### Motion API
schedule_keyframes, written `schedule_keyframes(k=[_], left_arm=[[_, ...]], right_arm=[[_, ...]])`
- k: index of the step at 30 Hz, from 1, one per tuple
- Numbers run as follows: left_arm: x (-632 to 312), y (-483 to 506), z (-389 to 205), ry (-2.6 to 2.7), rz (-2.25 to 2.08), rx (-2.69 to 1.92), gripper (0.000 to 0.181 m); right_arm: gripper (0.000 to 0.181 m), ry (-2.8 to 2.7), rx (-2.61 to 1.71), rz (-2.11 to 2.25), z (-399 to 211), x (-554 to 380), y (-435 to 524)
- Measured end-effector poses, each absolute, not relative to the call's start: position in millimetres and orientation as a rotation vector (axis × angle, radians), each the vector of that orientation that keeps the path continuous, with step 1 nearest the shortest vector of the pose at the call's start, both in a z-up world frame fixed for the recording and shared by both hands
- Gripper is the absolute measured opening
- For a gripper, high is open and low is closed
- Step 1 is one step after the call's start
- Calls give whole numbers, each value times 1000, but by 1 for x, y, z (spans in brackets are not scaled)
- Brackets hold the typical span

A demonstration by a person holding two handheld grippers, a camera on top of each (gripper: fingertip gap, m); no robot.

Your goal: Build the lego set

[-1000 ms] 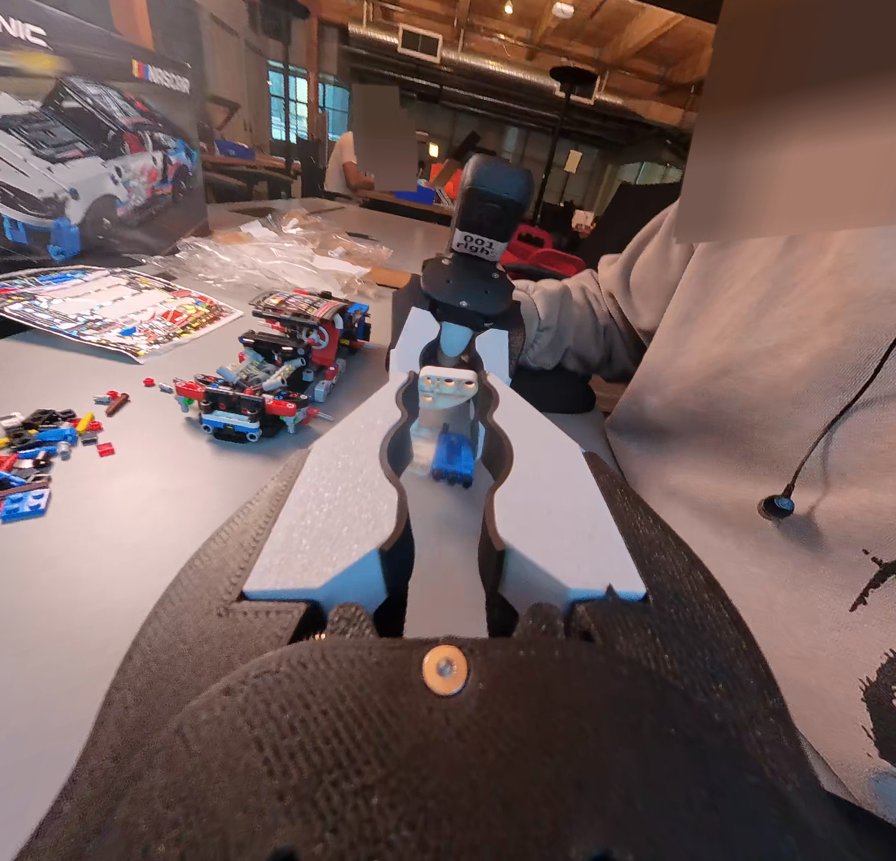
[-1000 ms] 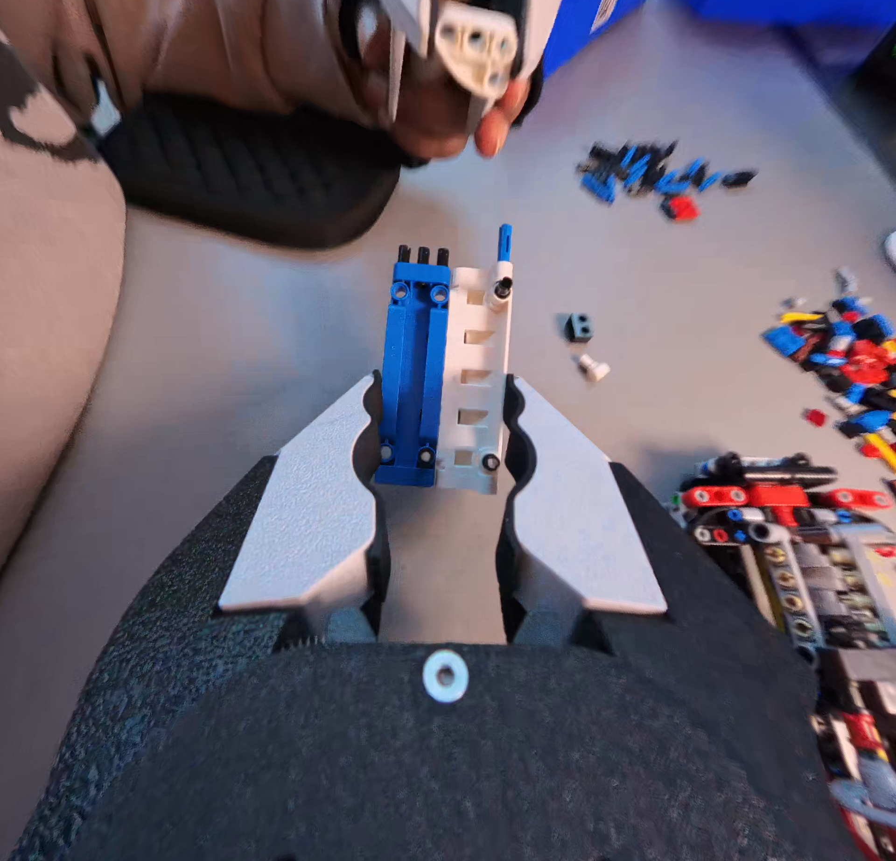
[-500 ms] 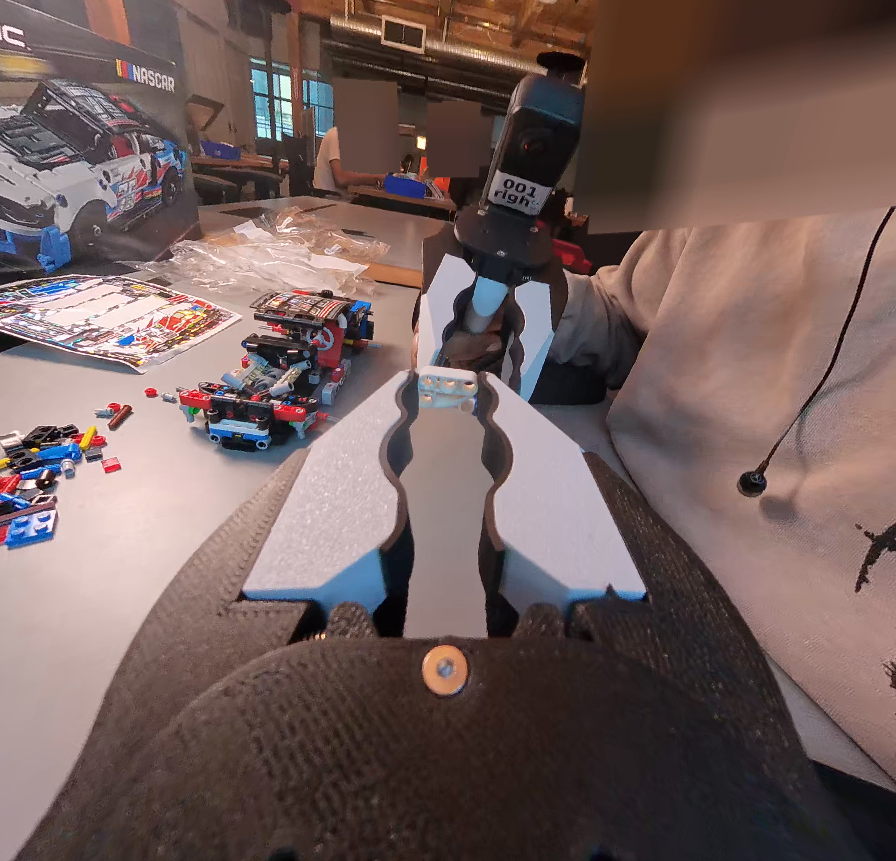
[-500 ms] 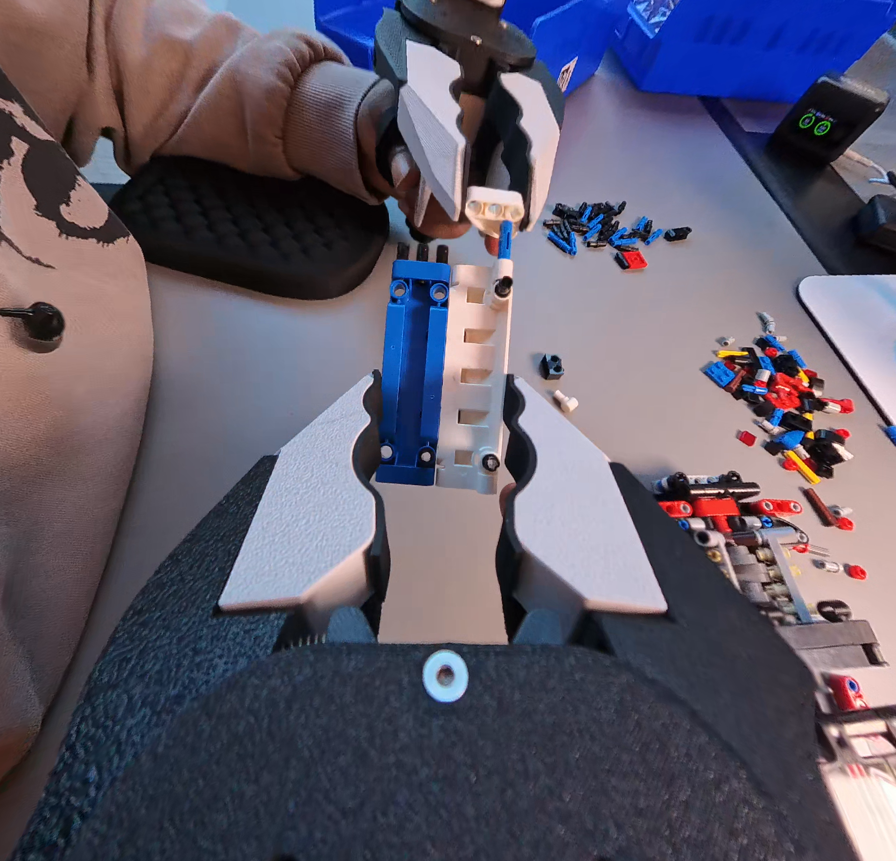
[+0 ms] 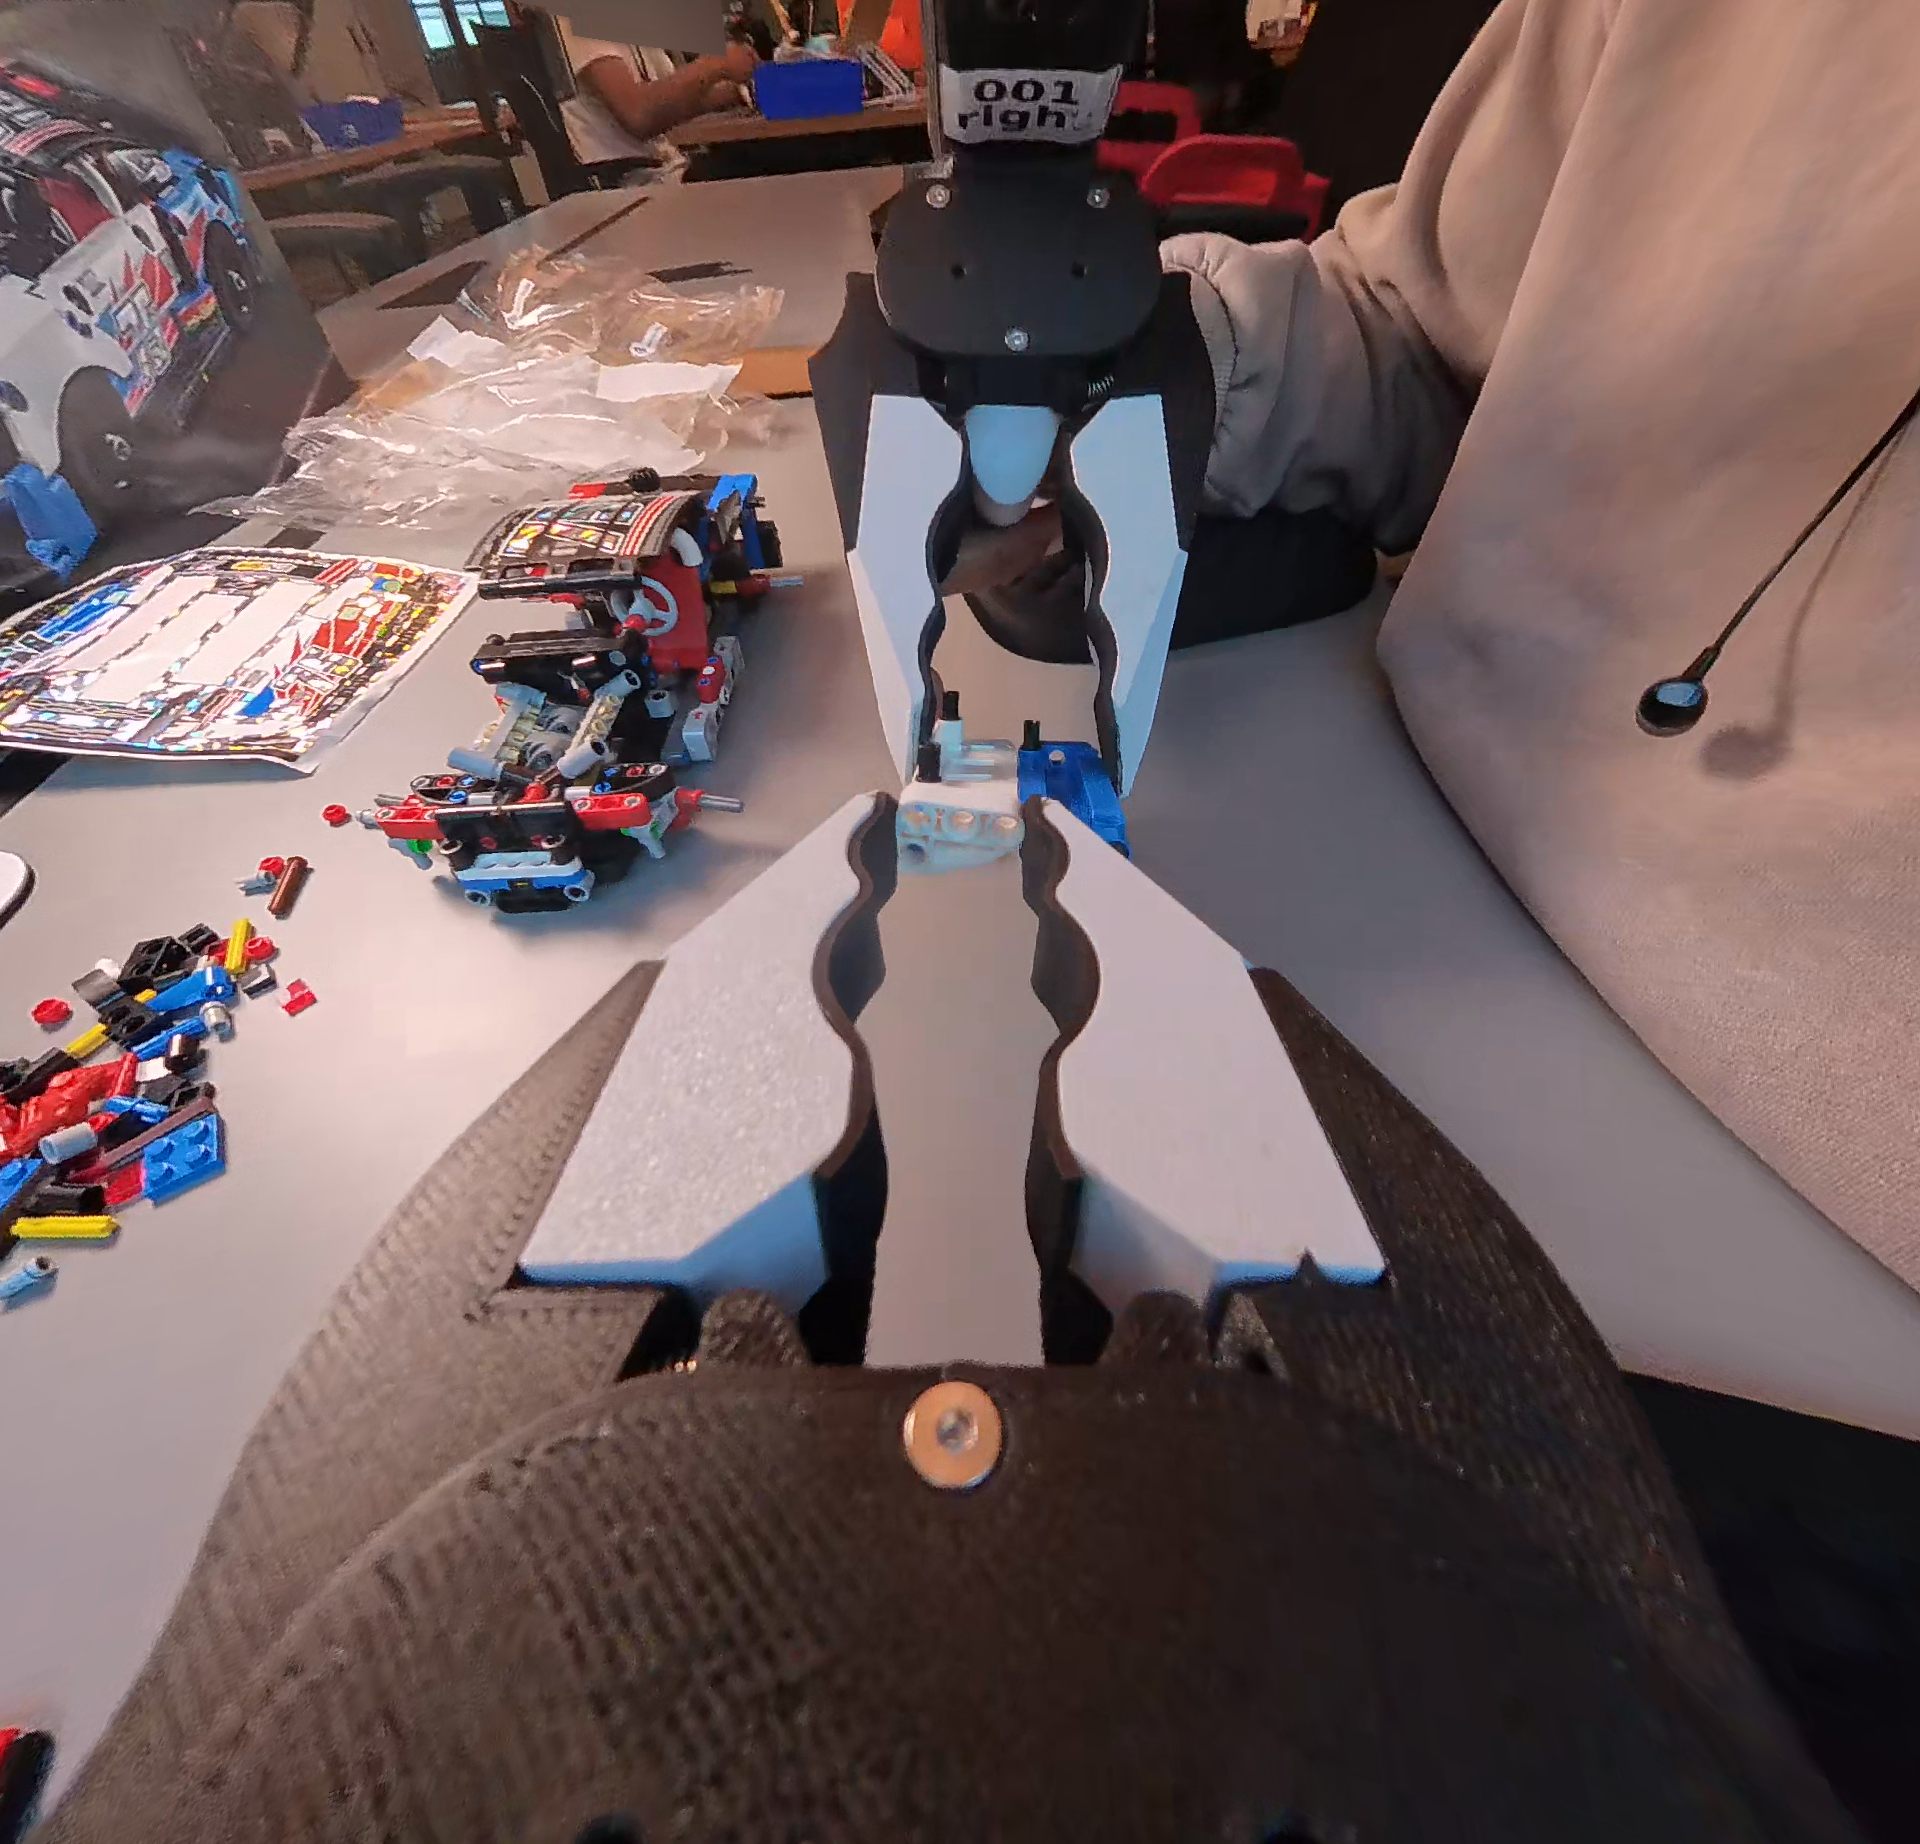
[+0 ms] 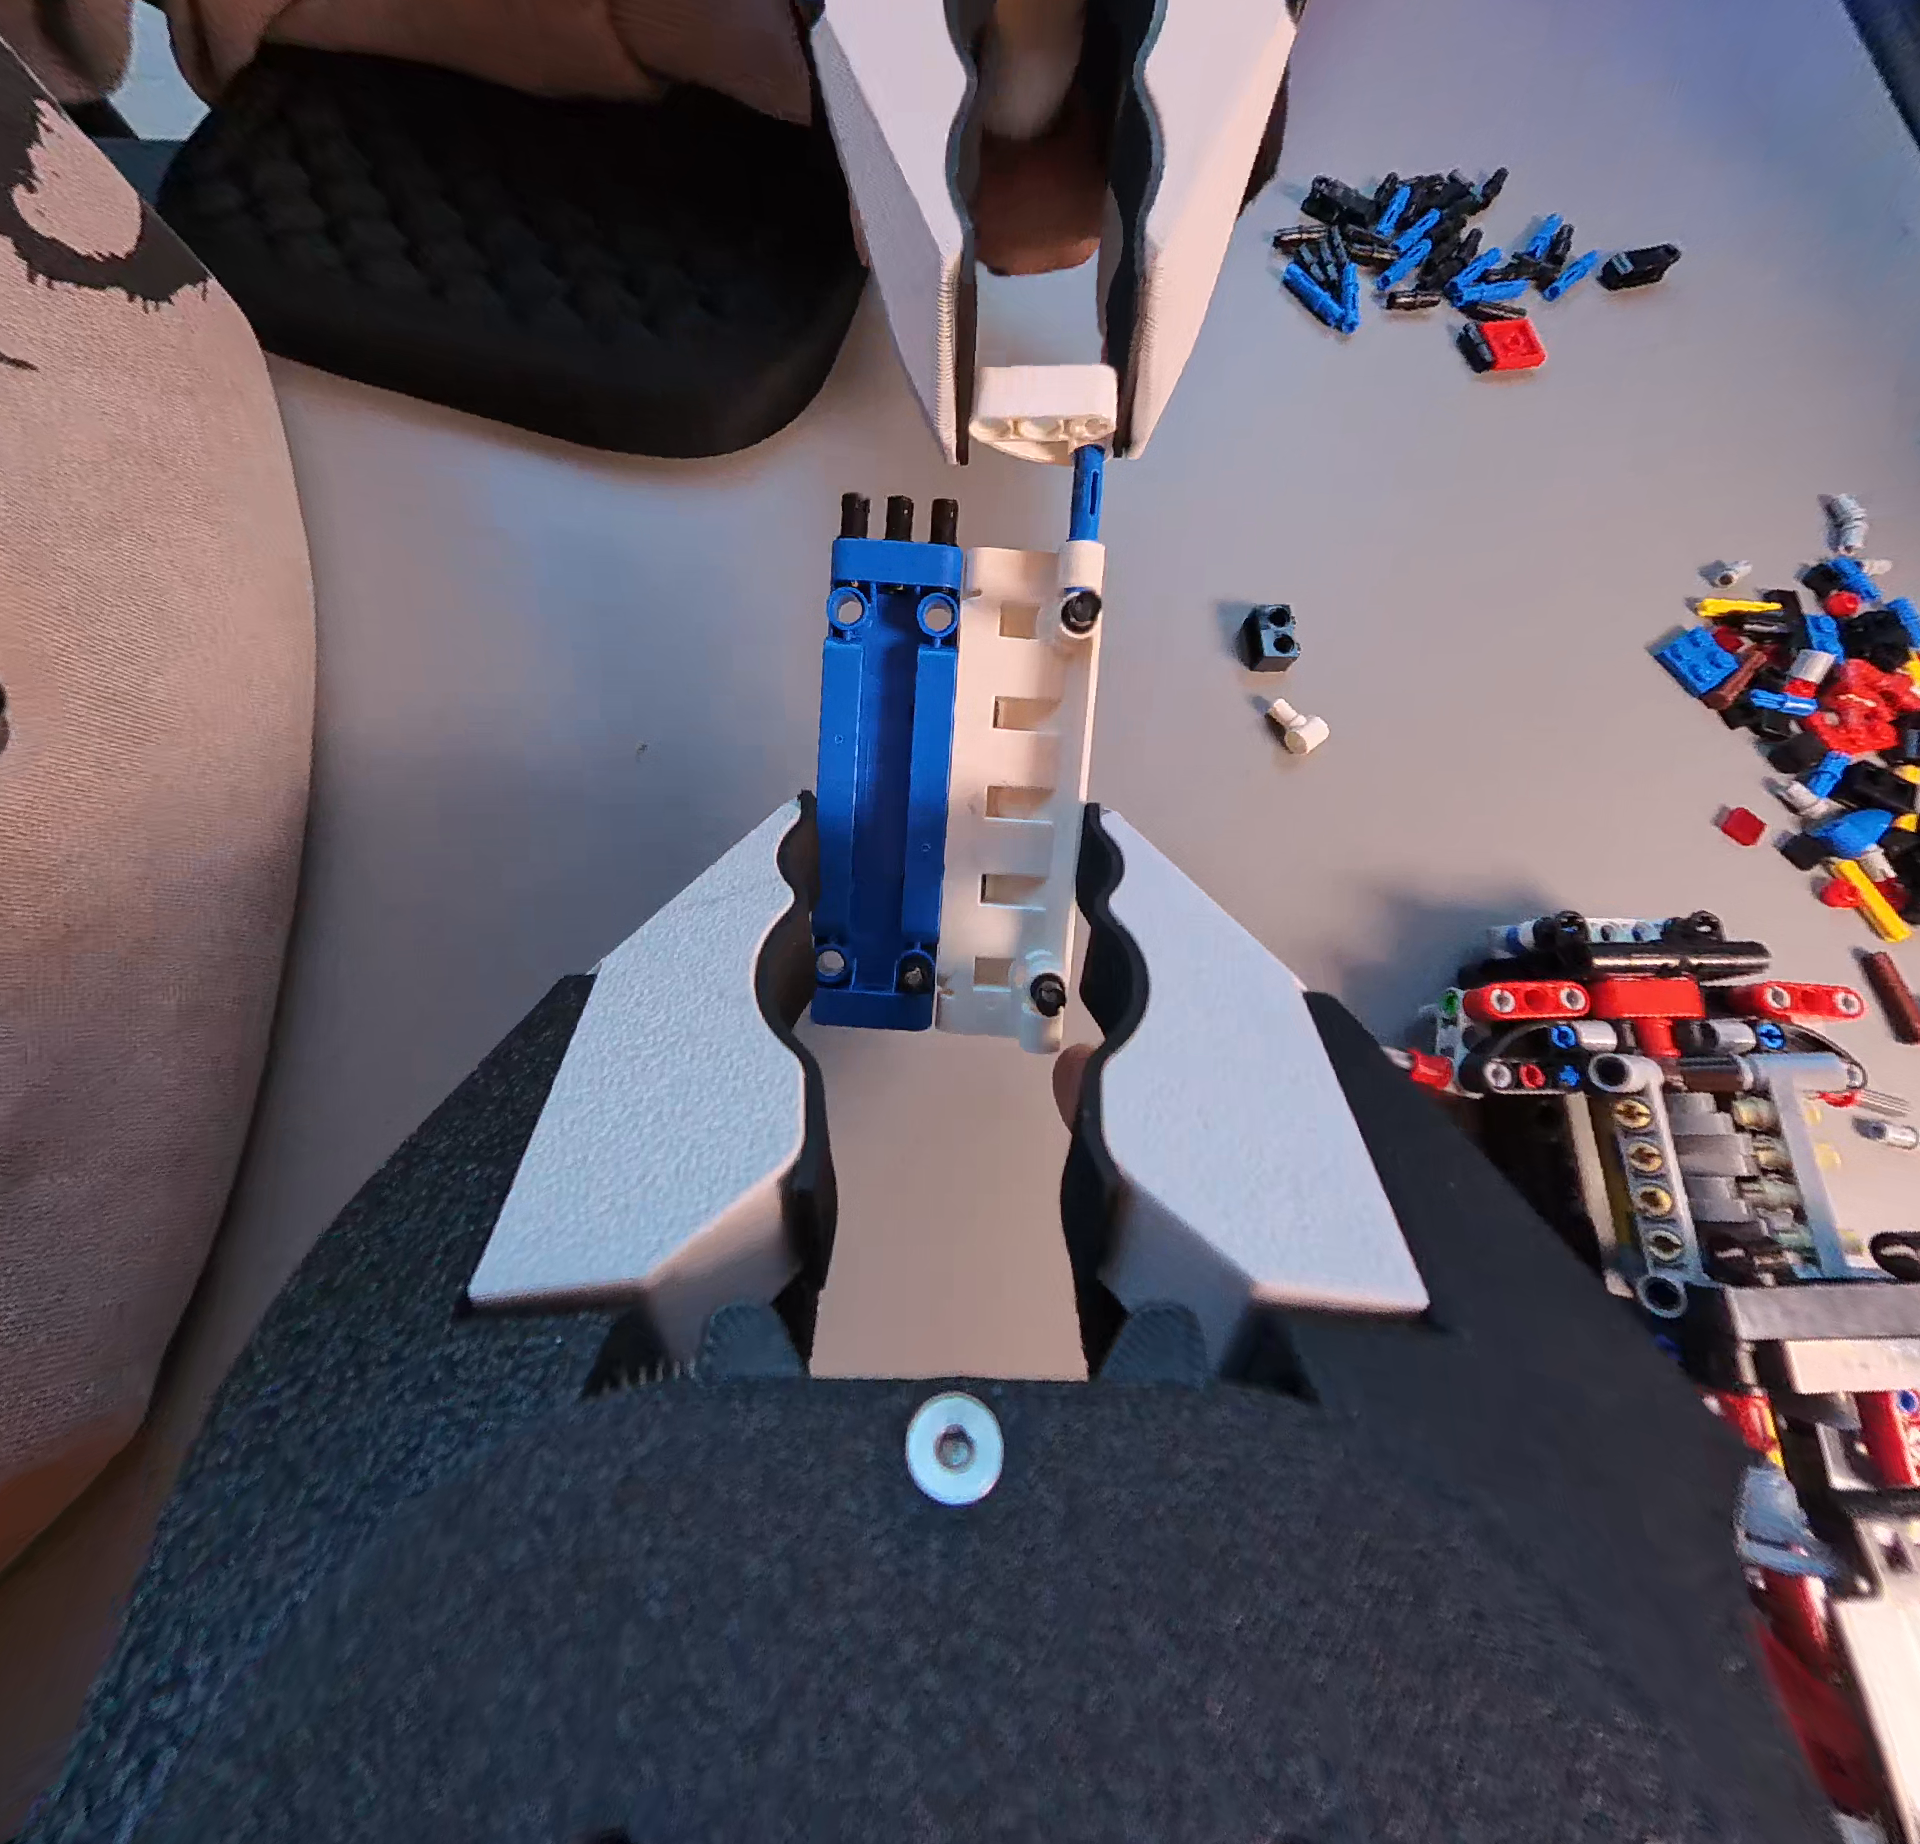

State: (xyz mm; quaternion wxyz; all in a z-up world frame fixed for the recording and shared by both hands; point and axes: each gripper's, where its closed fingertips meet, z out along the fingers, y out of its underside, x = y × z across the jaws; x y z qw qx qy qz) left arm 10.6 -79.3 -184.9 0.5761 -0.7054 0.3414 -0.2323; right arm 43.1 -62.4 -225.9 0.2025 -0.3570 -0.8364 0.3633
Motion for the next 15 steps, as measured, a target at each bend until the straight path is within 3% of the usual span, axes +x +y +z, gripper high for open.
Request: schedule_keyframes(k=[9, 12, 15], left_arm=[[11, -79, -206, 836, -525, -1720, 23], [17, -82, -183, 764, -660, -1612, 23], [20, -83, -167, 739, -739, -1532, 23]], right_arm=[[47, -2340, -1012, 1092, -224, 47, -66], [47, -2353, -971, 1018, -232, 45, -68], [47, -2299, -940, 1209, -222, 45, -73]])
